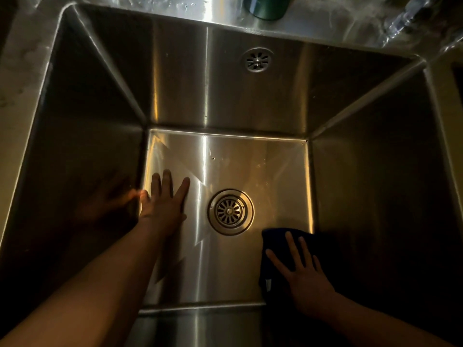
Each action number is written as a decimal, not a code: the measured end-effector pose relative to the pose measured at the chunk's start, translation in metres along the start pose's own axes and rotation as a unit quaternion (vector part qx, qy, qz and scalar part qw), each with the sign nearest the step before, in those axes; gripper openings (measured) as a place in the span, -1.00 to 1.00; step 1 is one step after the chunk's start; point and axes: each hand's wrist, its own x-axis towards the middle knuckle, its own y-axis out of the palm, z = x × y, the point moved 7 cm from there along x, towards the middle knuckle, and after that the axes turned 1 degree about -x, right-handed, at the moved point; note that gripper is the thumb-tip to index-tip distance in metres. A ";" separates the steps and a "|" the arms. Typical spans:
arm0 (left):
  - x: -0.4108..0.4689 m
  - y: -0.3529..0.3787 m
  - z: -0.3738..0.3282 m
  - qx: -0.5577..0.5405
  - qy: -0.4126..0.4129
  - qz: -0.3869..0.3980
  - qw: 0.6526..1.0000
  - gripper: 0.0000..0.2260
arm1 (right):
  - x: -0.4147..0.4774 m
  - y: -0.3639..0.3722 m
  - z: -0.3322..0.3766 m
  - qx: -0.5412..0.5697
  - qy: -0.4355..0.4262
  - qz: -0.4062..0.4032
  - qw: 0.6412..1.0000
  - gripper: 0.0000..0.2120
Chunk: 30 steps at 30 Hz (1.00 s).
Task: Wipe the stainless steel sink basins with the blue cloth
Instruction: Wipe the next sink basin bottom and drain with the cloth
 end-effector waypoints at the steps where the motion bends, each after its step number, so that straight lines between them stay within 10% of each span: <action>1: 0.001 0.000 0.000 0.001 -0.001 0.000 1.000 -0.18 | 0.001 -0.001 0.000 0.004 -0.008 -0.006 1.000 -0.15; 30: 0.000 0.001 0.001 -0.017 0.005 0.004 1.000 -0.21 | 0.110 -0.210 -0.004 0.181 0.077 -0.216 0.956 0.09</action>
